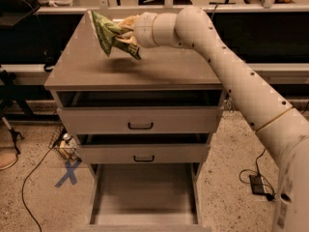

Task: Pick green jalapeno chip bag from bottom drawer and place on counter

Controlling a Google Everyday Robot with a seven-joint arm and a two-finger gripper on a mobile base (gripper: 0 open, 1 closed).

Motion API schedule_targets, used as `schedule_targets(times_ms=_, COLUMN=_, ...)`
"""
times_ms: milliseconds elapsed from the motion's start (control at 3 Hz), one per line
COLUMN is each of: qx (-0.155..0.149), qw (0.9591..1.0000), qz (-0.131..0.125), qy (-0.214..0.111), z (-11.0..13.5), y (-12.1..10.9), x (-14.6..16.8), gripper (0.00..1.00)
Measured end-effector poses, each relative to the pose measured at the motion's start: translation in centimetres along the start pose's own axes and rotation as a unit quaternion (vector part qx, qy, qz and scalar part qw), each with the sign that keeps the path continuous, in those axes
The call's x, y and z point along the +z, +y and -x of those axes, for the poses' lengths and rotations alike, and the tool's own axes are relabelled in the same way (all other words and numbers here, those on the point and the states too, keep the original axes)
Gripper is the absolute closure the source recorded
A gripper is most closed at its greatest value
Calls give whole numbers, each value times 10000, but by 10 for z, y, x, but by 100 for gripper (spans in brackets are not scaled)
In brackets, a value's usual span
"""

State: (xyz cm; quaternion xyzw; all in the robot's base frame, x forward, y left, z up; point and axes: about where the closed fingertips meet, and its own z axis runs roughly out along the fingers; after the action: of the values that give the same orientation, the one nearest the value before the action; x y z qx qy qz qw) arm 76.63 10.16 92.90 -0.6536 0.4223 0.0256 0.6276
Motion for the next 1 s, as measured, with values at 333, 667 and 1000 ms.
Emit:
schedule_targets(times_ms=333, qx=115, qw=9999, qz=-5, qy=77, z=-6, y=3, x=3, gripper=11)
schedule_targets(times_ms=667, qx=182, qw=9998, qz=-14, qy=118, z=-8, y=6, x=3, gripper=0)
schedule_targets(times_ms=1000, qx=187, qw=9997, qz=-43, qy=134, z=-6, y=7, x=1, gripper=0)
